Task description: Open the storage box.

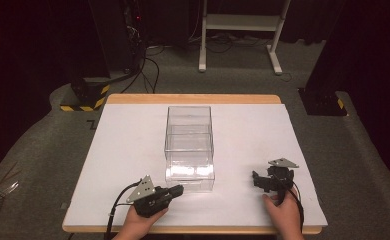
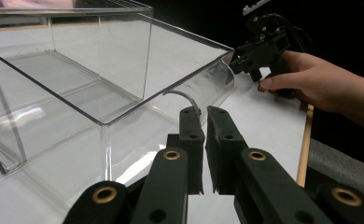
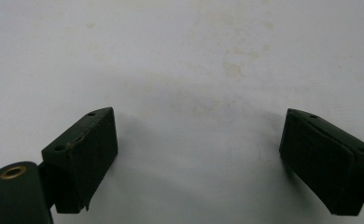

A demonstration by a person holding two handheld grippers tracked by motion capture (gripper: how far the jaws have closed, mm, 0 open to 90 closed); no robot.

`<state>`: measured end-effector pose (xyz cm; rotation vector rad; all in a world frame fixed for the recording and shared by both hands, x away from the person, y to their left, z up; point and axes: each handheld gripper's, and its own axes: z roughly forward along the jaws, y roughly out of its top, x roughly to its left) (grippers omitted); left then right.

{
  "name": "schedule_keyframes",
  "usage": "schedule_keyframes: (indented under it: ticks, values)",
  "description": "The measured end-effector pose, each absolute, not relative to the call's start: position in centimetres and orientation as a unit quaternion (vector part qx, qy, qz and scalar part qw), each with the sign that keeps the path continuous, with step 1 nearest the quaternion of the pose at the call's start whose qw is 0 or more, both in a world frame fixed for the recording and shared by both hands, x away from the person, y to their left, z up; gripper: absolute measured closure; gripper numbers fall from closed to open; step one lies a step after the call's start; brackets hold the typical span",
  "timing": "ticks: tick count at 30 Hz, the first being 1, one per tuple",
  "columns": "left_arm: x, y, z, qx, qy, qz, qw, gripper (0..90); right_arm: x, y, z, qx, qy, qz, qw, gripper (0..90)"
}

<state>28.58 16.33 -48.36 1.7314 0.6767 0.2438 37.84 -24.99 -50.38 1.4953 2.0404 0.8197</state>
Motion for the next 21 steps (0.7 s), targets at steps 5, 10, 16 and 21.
schedule_keyframes:
  ticks: [5, 10, 16, 21]
  values:
    - [28.1, 16.5, -48.4, 0.744, 0.293, 0.102, 0.592, 85.0, 37.8, -25.0, -50.4, 0.546, 0.745, 0.299, 0.240, 11.3]
    - [27.5, 16.4, -48.4, 0.750, 0.287, 0.096, 0.588, 85.2, 37.8, -25.0, -50.4, 0.545, 0.745, 0.299, 0.239, 11.3]
    - [26.8, 16.3, -48.4, 0.755, 0.281, 0.090, 0.586, 85.4, 37.8, -25.0, -50.4, 0.545, 0.745, 0.299, 0.240, 11.3]
    - [26.4, 16.4, -48.4, 0.754, 0.280, 0.086, 0.588, 85.4, 37.8, -25.0, -50.4, 0.545, 0.745, 0.299, 0.240, 11.3]
